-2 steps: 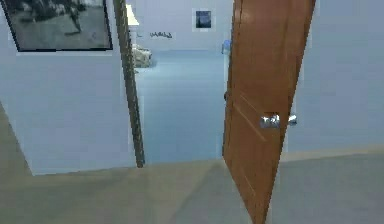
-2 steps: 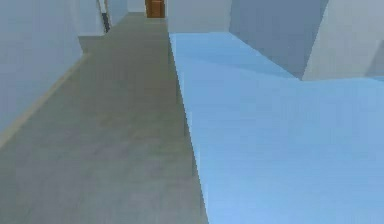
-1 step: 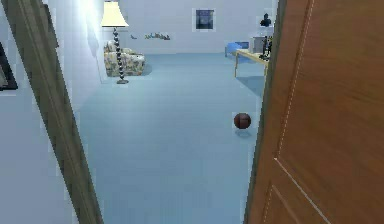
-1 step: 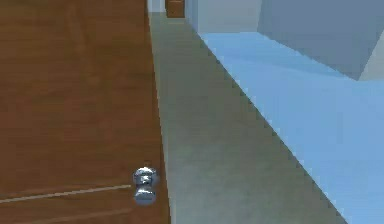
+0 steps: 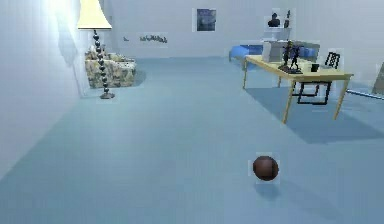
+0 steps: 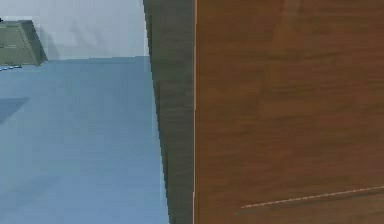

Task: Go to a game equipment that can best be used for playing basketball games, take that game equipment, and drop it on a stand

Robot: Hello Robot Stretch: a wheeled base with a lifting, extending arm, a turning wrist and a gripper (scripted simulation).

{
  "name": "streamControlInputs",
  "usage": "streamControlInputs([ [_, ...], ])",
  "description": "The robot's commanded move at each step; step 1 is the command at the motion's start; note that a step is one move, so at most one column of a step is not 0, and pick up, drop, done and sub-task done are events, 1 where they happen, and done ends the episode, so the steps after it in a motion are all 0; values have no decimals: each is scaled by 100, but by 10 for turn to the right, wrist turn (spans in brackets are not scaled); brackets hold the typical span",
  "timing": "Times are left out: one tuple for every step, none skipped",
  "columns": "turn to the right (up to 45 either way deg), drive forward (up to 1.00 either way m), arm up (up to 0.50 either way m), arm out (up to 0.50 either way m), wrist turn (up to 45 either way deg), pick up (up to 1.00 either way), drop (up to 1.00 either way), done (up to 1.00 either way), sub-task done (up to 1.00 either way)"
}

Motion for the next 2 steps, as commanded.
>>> streamControlInputs([
  [-90, 0, 0, 0, 0, 0, 0, 0, 0],
  [0, 10, 0, 0, 0, 0, 0, 0, 0],
])
